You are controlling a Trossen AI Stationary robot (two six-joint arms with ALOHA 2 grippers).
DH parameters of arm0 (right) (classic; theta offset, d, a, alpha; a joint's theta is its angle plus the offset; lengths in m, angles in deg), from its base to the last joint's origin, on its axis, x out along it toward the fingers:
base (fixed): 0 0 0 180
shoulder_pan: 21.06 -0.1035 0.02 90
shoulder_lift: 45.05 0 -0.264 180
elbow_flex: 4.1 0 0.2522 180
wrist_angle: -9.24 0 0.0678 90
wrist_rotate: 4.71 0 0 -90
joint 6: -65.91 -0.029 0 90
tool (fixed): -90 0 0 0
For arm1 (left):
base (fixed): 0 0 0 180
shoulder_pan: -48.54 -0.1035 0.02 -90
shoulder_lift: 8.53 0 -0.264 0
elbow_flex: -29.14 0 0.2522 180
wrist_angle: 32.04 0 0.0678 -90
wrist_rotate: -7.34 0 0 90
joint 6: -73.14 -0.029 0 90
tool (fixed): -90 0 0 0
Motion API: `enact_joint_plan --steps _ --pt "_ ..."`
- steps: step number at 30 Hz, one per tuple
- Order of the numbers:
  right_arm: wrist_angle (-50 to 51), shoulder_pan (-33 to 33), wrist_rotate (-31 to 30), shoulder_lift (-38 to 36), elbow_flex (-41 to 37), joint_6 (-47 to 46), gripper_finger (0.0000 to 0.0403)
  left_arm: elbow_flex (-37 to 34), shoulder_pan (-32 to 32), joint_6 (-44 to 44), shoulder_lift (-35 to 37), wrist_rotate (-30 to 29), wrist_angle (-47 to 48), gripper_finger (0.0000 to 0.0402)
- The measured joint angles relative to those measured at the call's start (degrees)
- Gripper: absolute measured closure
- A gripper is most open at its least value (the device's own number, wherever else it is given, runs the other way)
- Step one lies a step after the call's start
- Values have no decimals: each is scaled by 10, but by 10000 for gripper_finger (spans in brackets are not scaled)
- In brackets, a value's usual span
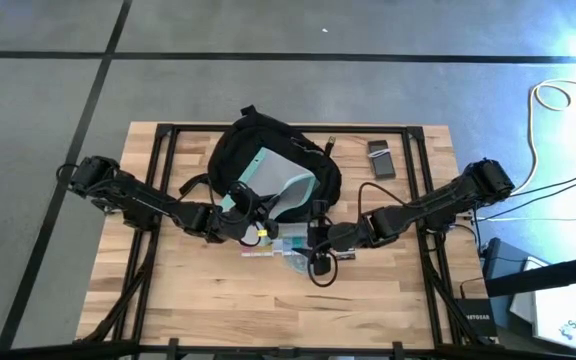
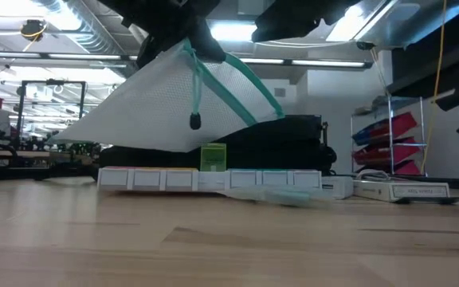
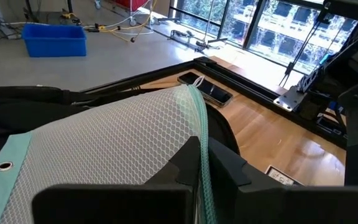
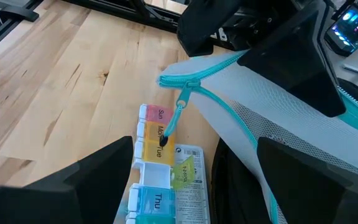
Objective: Unpack backpack
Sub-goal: Put the medicine organizer into the blue zip bag
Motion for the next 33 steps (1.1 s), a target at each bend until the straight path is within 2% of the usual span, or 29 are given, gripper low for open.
enact_joint_plan --steps 19,28,33 --pt "-15 0 0 0 0 0 78 0 0 3 0 0 0 396" --pt "-40 0 1 7 1 -50 77 0 1 3 0 0 0 396" --pt "-42 0 56 44 0 -71 76 0 1 3 0 0 0 396"
